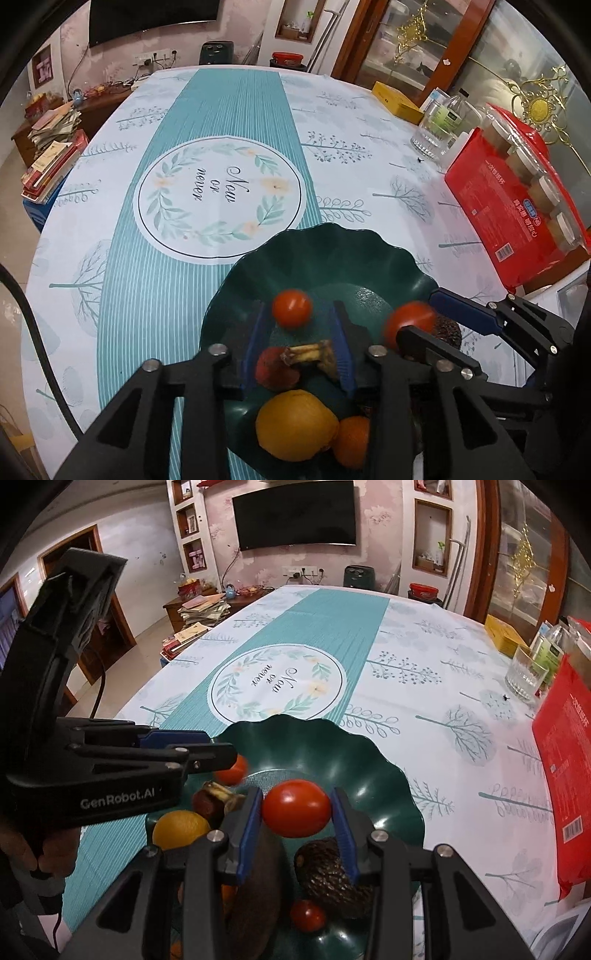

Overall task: Organize fruits
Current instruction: 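Drop both cherry tomatoes onto the green plate and open both tools, then grasp the red lychee with the left tool while the right tool grasps the small orange, then place the lychee on the plate while the right tool places the small orange there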

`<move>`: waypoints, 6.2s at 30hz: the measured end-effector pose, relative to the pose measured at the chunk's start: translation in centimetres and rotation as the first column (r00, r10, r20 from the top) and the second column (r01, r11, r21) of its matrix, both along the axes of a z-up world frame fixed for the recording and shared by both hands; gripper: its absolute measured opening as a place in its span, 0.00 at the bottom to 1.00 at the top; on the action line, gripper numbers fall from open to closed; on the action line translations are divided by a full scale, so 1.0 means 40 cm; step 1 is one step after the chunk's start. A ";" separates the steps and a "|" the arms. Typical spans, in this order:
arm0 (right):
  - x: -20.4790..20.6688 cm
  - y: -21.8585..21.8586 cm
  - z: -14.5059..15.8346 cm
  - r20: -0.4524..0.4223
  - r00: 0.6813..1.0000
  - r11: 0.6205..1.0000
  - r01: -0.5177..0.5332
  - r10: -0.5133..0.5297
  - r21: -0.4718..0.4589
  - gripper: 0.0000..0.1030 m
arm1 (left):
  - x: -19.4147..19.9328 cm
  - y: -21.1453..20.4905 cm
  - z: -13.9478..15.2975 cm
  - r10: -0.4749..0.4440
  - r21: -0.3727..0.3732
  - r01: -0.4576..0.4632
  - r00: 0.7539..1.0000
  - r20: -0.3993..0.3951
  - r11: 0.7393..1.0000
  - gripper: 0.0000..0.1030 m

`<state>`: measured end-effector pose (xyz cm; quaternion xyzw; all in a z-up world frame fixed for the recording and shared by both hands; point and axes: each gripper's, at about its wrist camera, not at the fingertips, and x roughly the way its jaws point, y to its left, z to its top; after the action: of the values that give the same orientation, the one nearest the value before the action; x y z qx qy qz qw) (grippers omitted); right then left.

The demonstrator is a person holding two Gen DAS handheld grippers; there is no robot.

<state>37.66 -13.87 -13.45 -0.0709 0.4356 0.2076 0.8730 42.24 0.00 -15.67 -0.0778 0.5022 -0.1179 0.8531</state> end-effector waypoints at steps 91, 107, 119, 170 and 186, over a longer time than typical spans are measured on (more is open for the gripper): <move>-0.348 -0.220 -0.142 -0.021 0.994 0.995 0.103 -0.103 0.007 0.56 | -0.593 -0.065 -0.104 0.348 0.070 -0.341 0.903 -0.254 0.937 0.59; -0.312 -0.214 -0.166 0.017 0.999 0.999 0.042 -0.042 -0.011 0.35 | -0.561 -0.100 -0.123 0.341 0.086 -0.330 0.904 -0.258 0.940 0.28; -0.313 -0.241 -0.126 -0.022 0.997 0.997 0.068 -0.067 0.039 0.34 | -0.526 -0.082 -0.046 0.314 0.058 -0.309 0.931 -0.188 0.949 0.28; -0.244 -0.123 0.015 0.078 0.983 0.984 0.162 -0.167 0.070 0.41 | -0.230 -0.052 0.117 0.067 0.047 -0.066 0.997 -0.026 0.997 0.39; -0.349 -0.213 0.022 0.046 0.981 0.981 0.186 -0.188 0.050 0.46 | -0.380 -0.125 0.063 0.057 0.074 -0.050 0.993 -0.107 0.996 0.46</move>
<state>23.70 -22.39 -12.57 -0.0152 0.4133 0.1326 0.9008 27.03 -4.99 -13.15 -0.0672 0.5498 -0.0725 0.8294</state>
